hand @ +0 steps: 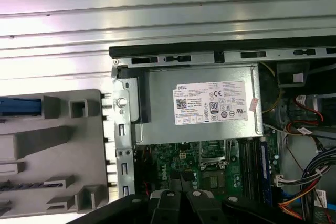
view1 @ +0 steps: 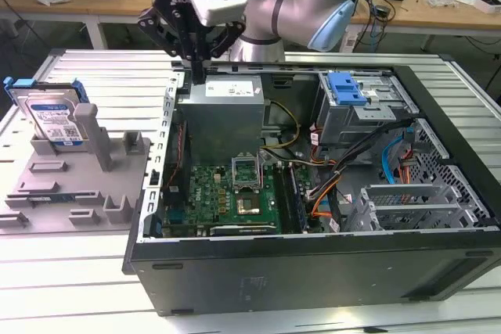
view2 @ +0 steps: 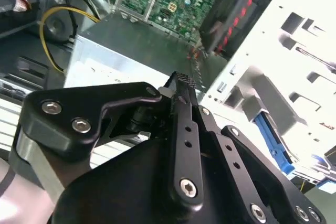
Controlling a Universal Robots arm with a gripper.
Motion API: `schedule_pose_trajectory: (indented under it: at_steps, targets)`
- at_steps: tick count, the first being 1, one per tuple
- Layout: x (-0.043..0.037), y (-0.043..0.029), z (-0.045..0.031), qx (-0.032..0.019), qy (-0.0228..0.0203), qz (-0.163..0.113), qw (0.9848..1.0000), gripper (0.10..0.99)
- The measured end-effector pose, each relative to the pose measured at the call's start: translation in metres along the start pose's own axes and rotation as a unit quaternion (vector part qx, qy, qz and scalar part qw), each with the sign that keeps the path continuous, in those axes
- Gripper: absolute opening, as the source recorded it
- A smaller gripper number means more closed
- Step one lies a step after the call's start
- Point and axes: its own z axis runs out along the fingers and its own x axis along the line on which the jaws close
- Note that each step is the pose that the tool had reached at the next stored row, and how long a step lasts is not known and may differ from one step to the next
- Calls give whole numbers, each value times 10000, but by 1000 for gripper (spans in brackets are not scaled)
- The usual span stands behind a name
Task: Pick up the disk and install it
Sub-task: 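Reach for the disk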
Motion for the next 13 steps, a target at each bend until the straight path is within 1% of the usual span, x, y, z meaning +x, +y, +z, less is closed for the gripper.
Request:
schedule_pose_trajectory:
  at_steps: [2, 3, 5, 8, 11, 12, 13]
  targets:
    - [61, 12, 2, -1, 0, 2, 10000, 106]
    - [122, 26, 4, 0, -1, 2, 10000, 106]
    - [292, 64, 13, 0, 0, 4, 10000, 106]
    - [444, 87, 21, 0, 0, 5, 10000, 106]
    - [579, 97, 29, 0, 0, 4, 10000, 106]
    - [667, 104, 34, 0, 0, 4, 10000, 106]
    - [712, 109, 37, 0, 0, 4, 10000, 106]
